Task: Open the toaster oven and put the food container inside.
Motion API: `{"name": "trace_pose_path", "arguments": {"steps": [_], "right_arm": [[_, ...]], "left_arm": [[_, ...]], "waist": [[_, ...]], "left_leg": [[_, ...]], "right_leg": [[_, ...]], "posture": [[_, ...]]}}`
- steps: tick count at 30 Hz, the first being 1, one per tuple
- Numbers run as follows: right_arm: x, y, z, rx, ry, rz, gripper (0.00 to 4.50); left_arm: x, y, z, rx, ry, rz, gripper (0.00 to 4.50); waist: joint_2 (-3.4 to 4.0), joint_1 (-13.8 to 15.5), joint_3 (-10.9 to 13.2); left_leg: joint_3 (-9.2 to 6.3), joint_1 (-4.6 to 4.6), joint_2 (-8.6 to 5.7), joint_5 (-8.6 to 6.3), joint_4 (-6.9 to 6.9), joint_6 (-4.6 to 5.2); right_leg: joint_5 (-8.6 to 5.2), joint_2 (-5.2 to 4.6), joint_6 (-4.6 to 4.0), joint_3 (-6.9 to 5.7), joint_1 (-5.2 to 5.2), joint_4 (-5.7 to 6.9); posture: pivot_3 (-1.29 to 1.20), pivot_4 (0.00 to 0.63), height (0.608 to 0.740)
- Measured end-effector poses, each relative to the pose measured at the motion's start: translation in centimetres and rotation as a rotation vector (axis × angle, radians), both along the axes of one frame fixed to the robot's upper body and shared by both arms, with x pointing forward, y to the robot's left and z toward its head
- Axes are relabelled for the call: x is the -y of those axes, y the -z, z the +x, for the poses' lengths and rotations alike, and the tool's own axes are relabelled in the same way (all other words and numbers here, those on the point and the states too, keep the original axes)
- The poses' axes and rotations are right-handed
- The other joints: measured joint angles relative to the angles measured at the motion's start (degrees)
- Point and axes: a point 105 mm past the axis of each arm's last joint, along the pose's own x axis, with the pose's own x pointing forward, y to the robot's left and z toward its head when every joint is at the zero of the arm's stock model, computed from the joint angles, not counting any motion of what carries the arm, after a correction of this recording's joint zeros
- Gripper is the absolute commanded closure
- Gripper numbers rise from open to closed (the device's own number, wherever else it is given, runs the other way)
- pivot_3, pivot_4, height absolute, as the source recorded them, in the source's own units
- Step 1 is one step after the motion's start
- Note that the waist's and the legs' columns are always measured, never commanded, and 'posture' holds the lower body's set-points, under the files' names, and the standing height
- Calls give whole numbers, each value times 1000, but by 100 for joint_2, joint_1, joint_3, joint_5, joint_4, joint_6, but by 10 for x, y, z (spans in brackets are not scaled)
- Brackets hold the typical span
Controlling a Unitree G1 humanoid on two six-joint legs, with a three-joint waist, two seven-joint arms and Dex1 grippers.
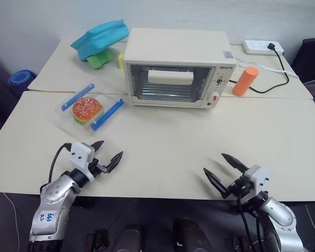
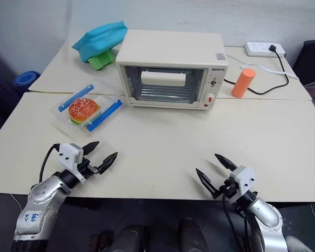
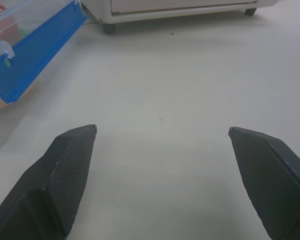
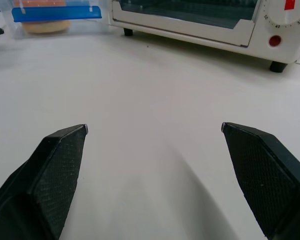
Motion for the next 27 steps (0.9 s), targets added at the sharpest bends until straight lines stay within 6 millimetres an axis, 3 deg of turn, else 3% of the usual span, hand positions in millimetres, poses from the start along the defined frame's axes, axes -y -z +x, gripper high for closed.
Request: {"name": "trace_pose_path", "arguments": {"steps": [7, 12, 15, 22, 27], "right_arm": [[-16, -33, 29, 49, -83, 54, 14], [-39, -94, 77, 91, -167, 57, 14], [-50, -116, 101, 87, -193, 73, 14], [-69, -141, 134, 80, -203, 114, 14], [-80, -145, 137, 88, -222, 108, 14]], "left_arm": [[8, -14, -2, 0, 110, -92, 0], [-3, -52, -5, 24, 226, -139, 0], [-8, -73, -4, 31, 266, -147, 0], [-9, -98, 3, 90, 254, -190, 0], [-5, -93, -1, 84, 241, -207, 0]], "waist": [[2, -22, 1], [7, -20, 3], [7, -5, 4], [7, -26, 4], [7, -73, 4]], "left_leg": [[0, -2, 1, 14, 0, -25], [-7, -5, 4, 20, 1, -33], [-18, -11, 2, 18, 0, -33], [-17, -32, -12, 10, 1, -20], [-16, -35, -13, 6, -5, -17]], "right_leg": [[0, 0, -1, 1, -5, 2], [-3, 1, -5, -8, -8, 4], [-5, -1, -9, -18, -9, 3], [-4, -7, -8, -23, -20, 5], [-4, -7, -8, -27, -22, 1]], "posture": [[0, 150, 740], [0, 150, 740], [0, 150, 740], [0, 150, 740], [0, 150, 740]]}}
